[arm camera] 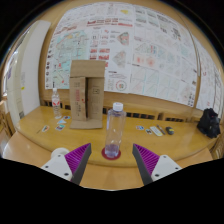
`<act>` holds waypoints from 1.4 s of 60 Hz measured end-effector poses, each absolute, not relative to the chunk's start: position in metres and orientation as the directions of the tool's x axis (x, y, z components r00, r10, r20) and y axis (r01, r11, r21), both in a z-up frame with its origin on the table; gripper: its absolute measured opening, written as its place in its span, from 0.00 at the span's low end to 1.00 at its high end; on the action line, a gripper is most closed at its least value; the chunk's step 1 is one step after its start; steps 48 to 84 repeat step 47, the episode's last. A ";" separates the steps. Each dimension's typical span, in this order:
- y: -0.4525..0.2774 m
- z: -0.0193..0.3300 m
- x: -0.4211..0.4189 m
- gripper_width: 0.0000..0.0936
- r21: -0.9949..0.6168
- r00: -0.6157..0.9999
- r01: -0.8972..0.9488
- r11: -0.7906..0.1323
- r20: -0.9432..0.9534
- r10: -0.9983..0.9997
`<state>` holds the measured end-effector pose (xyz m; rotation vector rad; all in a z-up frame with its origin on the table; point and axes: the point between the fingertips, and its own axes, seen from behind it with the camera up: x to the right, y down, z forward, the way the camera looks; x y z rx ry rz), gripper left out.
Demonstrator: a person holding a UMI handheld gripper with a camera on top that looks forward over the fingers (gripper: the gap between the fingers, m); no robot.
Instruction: Pour water
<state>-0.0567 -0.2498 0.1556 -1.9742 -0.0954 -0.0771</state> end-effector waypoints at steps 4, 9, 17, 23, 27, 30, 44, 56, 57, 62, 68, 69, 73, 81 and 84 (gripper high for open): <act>-0.303 0.169 -0.065 0.91 -0.909 0.994 0.100 -0.404 0.106 0.008; -0.371 0.179 -0.078 0.91 -0.908 0.996 0.077 -0.412 0.089 -0.012; -0.461 0.183 -0.099 0.91 -0.895 0.995 0.080 -0.439 0.100 -0.023; -0.509 0.185 -0.110 0.91 -0.891 0.995 0.072 -0.448 0.094 -0.028; -0.531 0.187 -0.113 0.91 -0.892 0.995 0.068 -0.446 0.093 -0.036; -0.543 0.189 -0.115 0.91 -0.892 0.995 0.057 -0.448 0.085 -0.043; -0.565 0.197 -0.111 0.91 -0.900 0.992 0.062 -0.432 0.103 -0.073; -0.568 0.200 -0.111 0.91 -0.900 0.991 0.071 -0.430 0.112 -0.070; -0.568 0.200 -0.111 0.91 -0.900 0.991 0.071 -0.430 0.112 -0.070; -0.568 0.200 -0.111 0.91 -0.900 0.991 0.071 -0.430 0.112 -0.070; -0.568 0.200 -0.111 0.91 -0.900 0.991 0.071 -0.430 0.112 -0.070; -0.568 0.200 -0.111 0.91 -0.900 0.991 0.071 -0.430 0.112 -0.070; -0.568 0.200 -0.111 0.91 -0.900 0.991 0.071 -0.430 0.112 -0.070; -0.568 0.200 -0.111 0.91 -0.900 0.991 0.071 -0.430 0.112 -0.070; -0.568 0.200 -0.111 0.91 -0.900 0.991 0.071 -0.430 0.112 -0.070</act>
